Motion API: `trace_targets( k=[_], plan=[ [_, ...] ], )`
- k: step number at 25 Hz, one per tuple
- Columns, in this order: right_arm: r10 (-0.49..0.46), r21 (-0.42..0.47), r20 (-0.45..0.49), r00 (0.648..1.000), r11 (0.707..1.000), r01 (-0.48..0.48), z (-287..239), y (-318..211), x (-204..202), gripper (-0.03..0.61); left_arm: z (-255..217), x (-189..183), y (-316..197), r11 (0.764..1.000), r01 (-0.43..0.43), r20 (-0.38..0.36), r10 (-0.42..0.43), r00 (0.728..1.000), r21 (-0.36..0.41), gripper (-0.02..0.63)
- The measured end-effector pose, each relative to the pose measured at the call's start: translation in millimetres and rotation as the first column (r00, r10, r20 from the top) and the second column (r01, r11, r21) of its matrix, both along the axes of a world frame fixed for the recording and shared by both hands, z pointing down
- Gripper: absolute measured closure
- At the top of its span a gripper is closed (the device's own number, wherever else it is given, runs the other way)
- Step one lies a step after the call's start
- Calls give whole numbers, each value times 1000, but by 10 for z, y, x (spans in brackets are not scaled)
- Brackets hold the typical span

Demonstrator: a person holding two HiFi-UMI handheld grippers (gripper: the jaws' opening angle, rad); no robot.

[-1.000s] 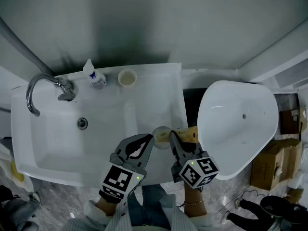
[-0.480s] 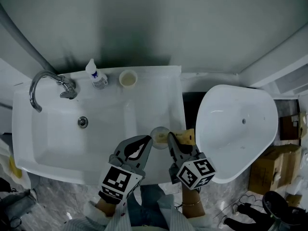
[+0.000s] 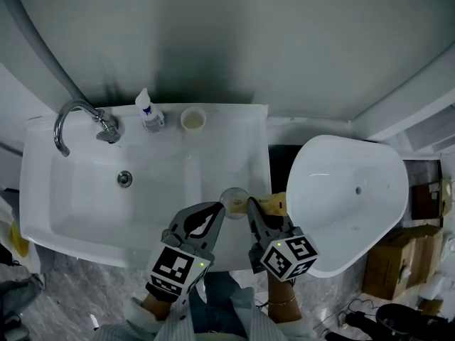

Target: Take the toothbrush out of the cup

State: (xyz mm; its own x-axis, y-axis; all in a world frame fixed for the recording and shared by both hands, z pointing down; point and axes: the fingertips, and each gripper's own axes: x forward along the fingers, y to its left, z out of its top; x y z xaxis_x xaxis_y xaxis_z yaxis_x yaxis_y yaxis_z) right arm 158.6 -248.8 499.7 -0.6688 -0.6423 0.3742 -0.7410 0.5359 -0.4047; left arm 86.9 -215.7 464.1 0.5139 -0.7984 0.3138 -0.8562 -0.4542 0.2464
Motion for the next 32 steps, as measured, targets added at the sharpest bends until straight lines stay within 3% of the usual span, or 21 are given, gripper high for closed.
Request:
trace_targets(
  k=[8, 32],
  plan=[
    [-31, 33, 18, 999, 999, 30, -198, 43, 1, 525, -101, -2, 107, 999, 38, 7, -38, 999, 17, 592],
    [-120, 199, 102, 987, 975, 98, -1094, 319, -126, 525, -828, -68, 315, 980, 71, 3, -73, 997, 185, 592]
  ],
)
